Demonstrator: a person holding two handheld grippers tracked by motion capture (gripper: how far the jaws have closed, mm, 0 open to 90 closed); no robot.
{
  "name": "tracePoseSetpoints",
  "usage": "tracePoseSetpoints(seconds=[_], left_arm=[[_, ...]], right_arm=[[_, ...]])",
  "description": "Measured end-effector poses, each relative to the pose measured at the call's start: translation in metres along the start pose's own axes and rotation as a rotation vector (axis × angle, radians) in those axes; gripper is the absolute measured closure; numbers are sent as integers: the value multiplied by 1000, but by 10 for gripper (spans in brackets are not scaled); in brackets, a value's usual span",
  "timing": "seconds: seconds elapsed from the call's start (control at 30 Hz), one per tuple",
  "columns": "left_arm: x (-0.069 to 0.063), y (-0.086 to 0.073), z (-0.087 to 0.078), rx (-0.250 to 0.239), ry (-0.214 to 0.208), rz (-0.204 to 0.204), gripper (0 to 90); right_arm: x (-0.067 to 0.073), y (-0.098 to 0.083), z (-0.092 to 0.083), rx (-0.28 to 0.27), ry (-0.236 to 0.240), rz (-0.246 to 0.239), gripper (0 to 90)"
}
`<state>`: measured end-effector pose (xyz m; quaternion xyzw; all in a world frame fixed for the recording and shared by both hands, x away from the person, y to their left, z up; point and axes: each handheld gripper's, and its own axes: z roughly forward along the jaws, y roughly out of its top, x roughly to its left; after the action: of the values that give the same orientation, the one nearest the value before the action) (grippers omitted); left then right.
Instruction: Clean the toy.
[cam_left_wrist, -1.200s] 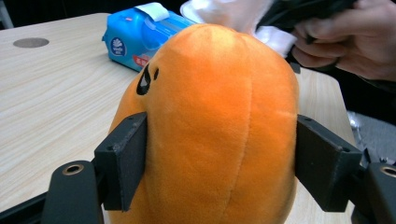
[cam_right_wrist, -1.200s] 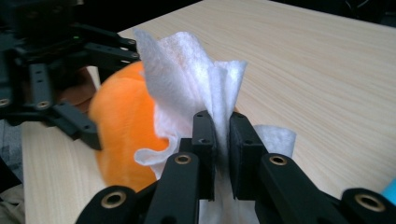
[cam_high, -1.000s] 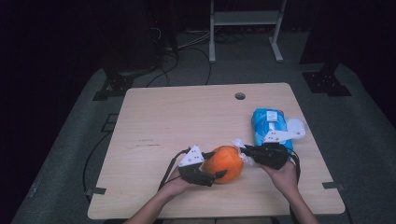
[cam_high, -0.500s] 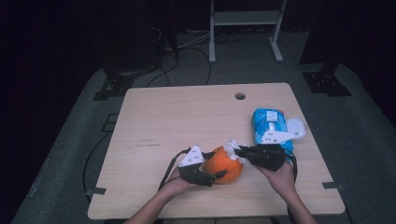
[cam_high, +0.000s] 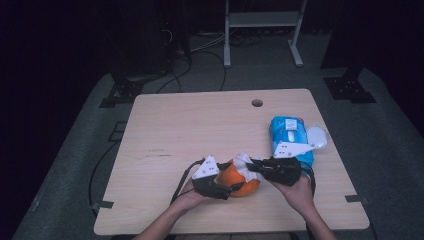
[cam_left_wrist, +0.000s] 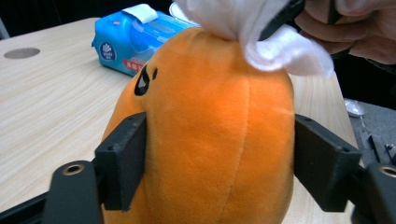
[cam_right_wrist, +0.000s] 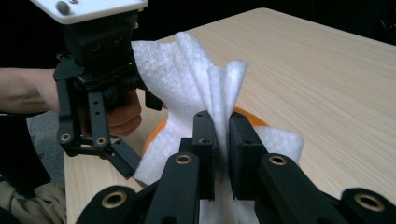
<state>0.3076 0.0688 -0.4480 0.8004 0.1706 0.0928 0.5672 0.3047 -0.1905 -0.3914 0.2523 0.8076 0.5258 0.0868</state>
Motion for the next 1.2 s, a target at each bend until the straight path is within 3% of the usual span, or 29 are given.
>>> tracePoseSetpoints(seconds=[0.1,0.23,0.37,0.43,0.53,0.57,0.67,0.73,0.87,0.97,1.07,1.17,1.2], left_arm=[[1,1,-1,-6,3,9,148],[6,-2,0,-22,7,-17,88],[3,-5,5,-4,3,36,86],[2,-6,6,-3,-2,41,124],[2,-4,3,3,8,49,268],[1,-2,1,13,7,55,268],[0,9,-8,45,-5,67,377],[1,22,-22,39,-32,56,378],[4,26,-30,60,-47,58,375],[9,19,-28,102,-53,34,372],[8,19,-26,97,-45,28,363],[6,20,-23,94,-33,25,346],[4,19,-19,89,-26,27,335]], right_arm=[[0,0,0,4,-9,-8,816],[-4,-2,-3,4,-25,-6,816],[-4,-2,-4,7,-34,0,816],[-5,-2,-5,8,-35,2,816],[-4,-2,-5,2,-43,1,815],[-4,-2,-5,2,-43,1,815],[1,3,-9,-22,-32,-5,815],[5,7,-11,-39,-33,-13,815],[4,6,-9,-54,-6,7,815],[-1,-3,3,0,-6,21,815],[-3,-5,5,3,3,45,815],[2,0,3,-9,3,27,815],[9,4,6,-11,14,3,814]])
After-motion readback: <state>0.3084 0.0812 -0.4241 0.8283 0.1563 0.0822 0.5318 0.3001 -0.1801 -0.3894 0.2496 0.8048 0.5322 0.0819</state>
